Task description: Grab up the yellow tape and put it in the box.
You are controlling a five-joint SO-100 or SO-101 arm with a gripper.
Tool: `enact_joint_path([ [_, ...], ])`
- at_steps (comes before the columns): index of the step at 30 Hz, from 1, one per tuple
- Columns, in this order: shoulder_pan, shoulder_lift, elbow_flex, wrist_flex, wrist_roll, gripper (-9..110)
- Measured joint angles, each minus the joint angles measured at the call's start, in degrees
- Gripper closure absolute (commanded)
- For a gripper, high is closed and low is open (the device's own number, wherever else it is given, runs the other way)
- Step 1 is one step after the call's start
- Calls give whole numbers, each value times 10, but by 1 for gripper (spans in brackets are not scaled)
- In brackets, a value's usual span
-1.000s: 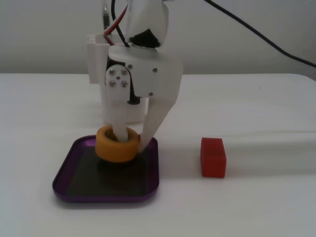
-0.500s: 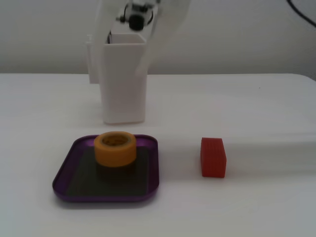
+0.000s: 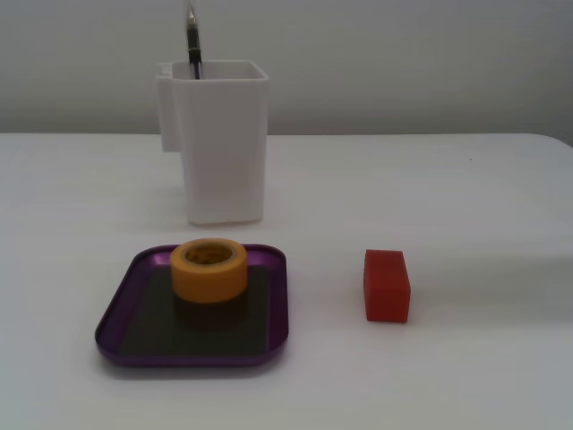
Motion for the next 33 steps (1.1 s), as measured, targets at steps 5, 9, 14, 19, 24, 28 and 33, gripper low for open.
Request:
enact_joint_path([
  [5,1,174,245,-81,4,85],
  [9,0,310,442,-152,6,85],
  [14,1,497,649,-240,6,84],
  [19,-1,680,808,-258,6,84],
  [24,-2,722,902,-261,9,85],
  [28,-2,721,935,-264,9,85],
  [33,0,721,949,-264,9,85],
])
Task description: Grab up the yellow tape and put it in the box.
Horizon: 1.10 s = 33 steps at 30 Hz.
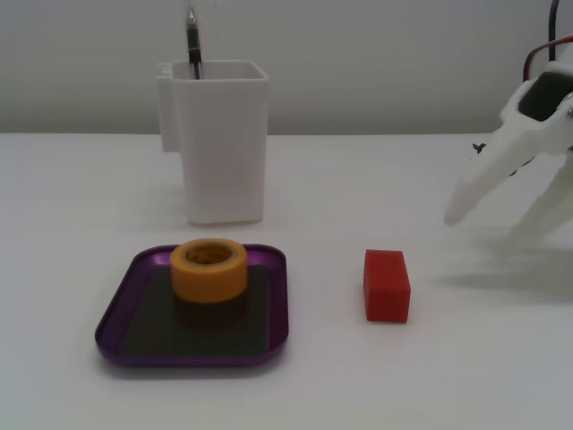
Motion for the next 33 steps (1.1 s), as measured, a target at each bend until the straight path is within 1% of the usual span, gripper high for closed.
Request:
enact_joint_path([
  [3,0,0,23,-4,-1,85],
  [5,0,0,52,-5,-2,87],
  [9,0,0,71,-5,0,103],
  [11,0,0,74,-5,0,101],
  [33,0,0,75,-5,0,102],
])
